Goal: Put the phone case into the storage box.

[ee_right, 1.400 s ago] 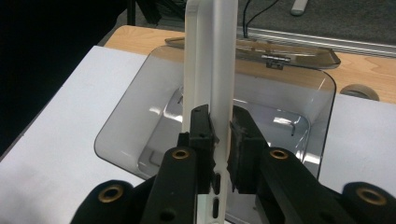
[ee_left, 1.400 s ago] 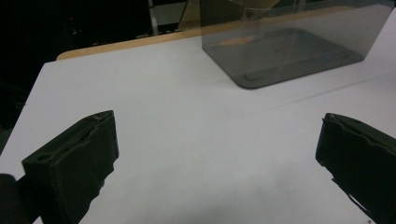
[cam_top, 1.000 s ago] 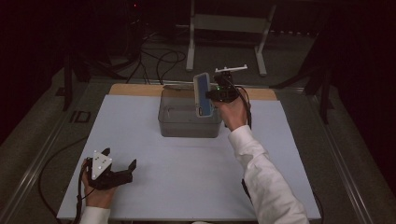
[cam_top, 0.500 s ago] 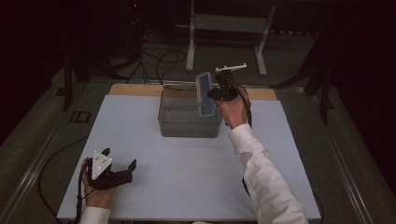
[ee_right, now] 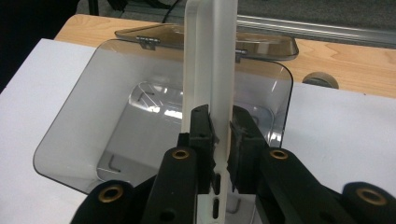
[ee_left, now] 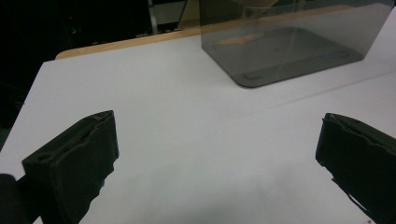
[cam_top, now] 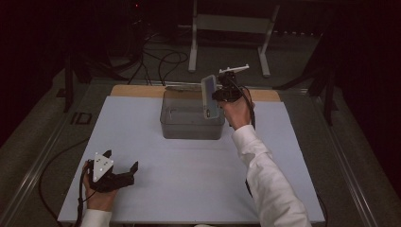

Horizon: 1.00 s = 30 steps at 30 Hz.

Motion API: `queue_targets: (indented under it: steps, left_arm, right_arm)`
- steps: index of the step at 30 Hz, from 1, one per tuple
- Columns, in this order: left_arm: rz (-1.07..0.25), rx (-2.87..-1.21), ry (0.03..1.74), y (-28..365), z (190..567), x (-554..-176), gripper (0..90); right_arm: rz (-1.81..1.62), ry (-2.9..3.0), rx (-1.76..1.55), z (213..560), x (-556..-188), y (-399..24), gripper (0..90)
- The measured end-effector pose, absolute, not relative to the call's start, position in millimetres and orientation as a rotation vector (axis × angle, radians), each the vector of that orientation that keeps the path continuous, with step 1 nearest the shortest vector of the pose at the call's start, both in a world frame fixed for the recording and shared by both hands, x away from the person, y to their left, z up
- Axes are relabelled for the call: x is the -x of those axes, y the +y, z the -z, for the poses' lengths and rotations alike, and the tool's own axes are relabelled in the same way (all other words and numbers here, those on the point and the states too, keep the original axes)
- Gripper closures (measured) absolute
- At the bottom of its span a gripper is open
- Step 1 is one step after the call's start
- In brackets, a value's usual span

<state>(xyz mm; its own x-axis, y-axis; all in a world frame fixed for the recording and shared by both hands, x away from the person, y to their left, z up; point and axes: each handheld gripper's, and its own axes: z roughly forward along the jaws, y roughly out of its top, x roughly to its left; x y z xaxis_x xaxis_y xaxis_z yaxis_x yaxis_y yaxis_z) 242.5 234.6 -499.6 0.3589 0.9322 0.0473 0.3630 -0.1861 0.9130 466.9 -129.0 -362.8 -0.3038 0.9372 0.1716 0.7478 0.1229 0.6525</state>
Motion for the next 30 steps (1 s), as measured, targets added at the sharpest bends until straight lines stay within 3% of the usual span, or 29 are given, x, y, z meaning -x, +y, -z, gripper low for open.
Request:
queue_targets:
  steps: [30]
  left_arm:
    - [-0.807,-1.737,1.153,234.4,499.7,-242.4,0.2]
  right_arm:
    - [-0.857,2.123,-1.703,376.0,-465.9,-134.4,81.8]
